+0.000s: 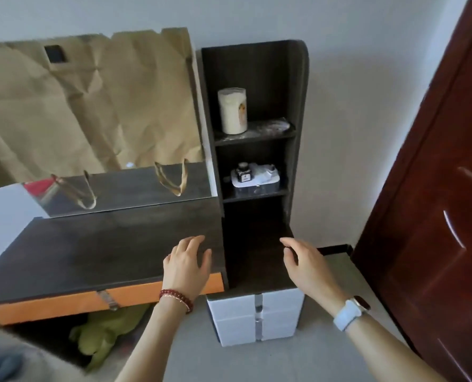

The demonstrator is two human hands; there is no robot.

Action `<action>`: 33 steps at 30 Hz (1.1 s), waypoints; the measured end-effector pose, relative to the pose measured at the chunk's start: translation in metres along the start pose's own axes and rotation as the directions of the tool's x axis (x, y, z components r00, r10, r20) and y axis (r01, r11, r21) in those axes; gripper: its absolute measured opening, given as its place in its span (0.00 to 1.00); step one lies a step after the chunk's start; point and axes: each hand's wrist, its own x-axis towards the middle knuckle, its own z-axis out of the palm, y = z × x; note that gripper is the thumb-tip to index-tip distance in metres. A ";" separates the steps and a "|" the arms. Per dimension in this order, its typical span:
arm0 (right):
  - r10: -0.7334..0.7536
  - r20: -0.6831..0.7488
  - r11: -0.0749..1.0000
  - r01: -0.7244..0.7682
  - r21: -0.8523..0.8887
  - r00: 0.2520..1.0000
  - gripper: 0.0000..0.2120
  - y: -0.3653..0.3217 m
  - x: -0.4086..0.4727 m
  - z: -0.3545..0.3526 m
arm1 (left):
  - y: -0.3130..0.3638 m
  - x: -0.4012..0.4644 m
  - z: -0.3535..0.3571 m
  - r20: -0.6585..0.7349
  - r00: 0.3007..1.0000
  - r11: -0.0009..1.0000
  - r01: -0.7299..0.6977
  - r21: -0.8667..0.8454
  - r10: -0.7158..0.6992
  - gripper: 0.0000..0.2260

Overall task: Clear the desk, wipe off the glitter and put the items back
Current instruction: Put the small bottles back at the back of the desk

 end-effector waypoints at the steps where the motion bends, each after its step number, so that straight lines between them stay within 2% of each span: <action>1: 0.001 0.010 1.000 -0.001 0.005 1.000 0.16 0.001 0.014 0.006 | -0.005 0.010 0.003 0.004 1.000 0.999 0.011 -0.034 -0.011 0.15; 5: 0.002 -0.003 1.000 -0.002 0.023 1.000 0.16 0.018 0.079 0.027 | -0.012 0.068 0.023 -0.001 1.000 0.992 0.011 -0.126 -0.011 0.16; 9: 0.070 -0.041 0.997 -0.068 0.045 0.997 0.18 0.049 0.166 0.044 | -0.001 0.155 0.056 0.017 0.999 0.984 -0.041 -0.173 0.044 0.18; 14: 0.165 -0.034 0.986 -0.164 0.032 0.986 0.19 0.088 0.263 0.062 | 0.025 0.253 0.119 0.159 0.986 0.969 0.001 -0.247 0.040 0.25; 18: 0.234 -0.018 0.968 -0.235 -0.092 0.972 0.24 0.106 0.320 0.079 | 0.035 0.304 0.163 0.239 0.970 0.983 0.077 -0.166 -0.036 0.33; 21: 0.285 -0.009 0.945 -0.283 -0.163 0.958 0.28 0.113 0.343 0.090 | 0.038 0.327 0.177 0.298 0.942 0.985 0.171 -0.026 -0.156 0.36; 25: 0.313 0.049 0.931 -0.296 -0.211 0.949 0.25 0.119 0.354 0.098 | 0.038 0.344 0.188 0.379 0.909 0.985 0.166 0.043 -0.170 0.38; 29: 0.319 0.000 0.942 -0.317 -0.112 0.948 0.19 0.122 0.354 0.102 | 0.029 0.352 0.199 0.425 0.894 0.988 0.157 0.010 -0.146 0.38; 33: 0.324 -0.021 0.941 -0.324 -0.094 0.946 0.18 0.122 0.357 0.104 | 0.020 0.353 0.204 0.358 0.929 0.982 0.143 -0.125 -0.090 0.32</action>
